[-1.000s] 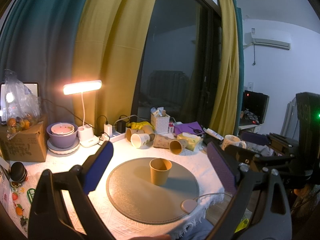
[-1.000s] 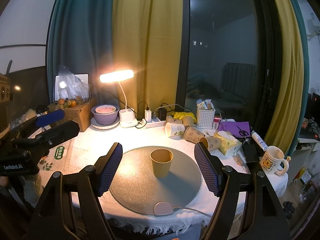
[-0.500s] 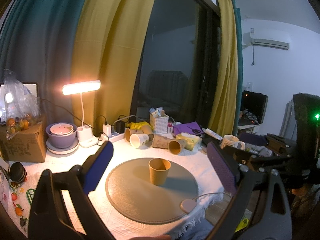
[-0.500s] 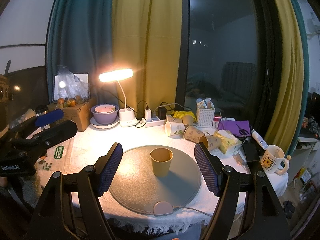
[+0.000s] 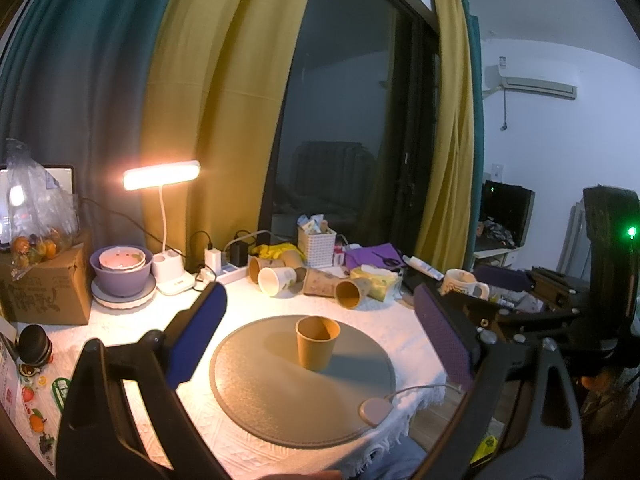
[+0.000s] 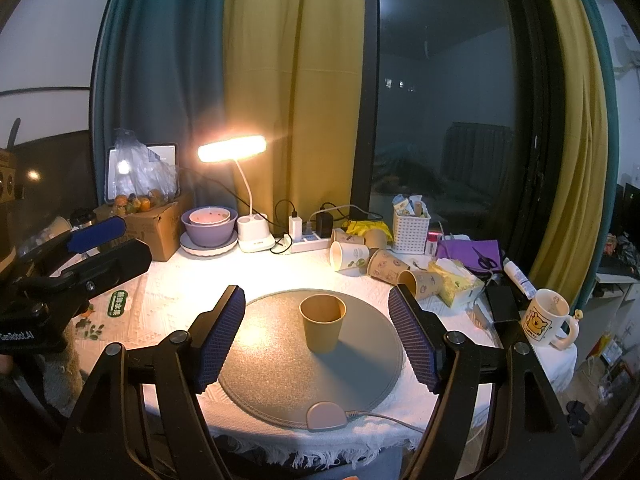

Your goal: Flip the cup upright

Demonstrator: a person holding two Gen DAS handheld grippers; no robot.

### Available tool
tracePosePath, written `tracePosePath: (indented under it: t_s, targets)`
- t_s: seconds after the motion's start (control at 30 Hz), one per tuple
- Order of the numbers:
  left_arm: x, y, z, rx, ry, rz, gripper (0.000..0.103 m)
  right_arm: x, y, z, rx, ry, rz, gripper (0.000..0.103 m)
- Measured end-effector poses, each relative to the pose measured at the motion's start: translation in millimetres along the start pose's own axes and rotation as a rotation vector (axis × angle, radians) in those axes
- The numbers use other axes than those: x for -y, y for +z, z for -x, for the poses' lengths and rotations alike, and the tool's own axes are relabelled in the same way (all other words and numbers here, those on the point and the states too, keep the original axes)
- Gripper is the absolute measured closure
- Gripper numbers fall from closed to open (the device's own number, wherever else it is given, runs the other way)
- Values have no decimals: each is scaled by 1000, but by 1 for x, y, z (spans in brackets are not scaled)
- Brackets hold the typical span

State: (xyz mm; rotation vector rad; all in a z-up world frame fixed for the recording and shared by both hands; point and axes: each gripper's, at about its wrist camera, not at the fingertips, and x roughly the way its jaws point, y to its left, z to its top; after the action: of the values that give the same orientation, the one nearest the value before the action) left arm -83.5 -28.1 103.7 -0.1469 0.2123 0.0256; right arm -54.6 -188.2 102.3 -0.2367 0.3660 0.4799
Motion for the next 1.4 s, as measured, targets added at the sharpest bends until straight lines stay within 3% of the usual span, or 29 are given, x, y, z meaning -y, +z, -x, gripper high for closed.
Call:
tracePosePath:
  t_s: [1.4]
  targets:
    - [0,-1,2,-3,5,3,8,0,1,-1,-2,0,-2,26]
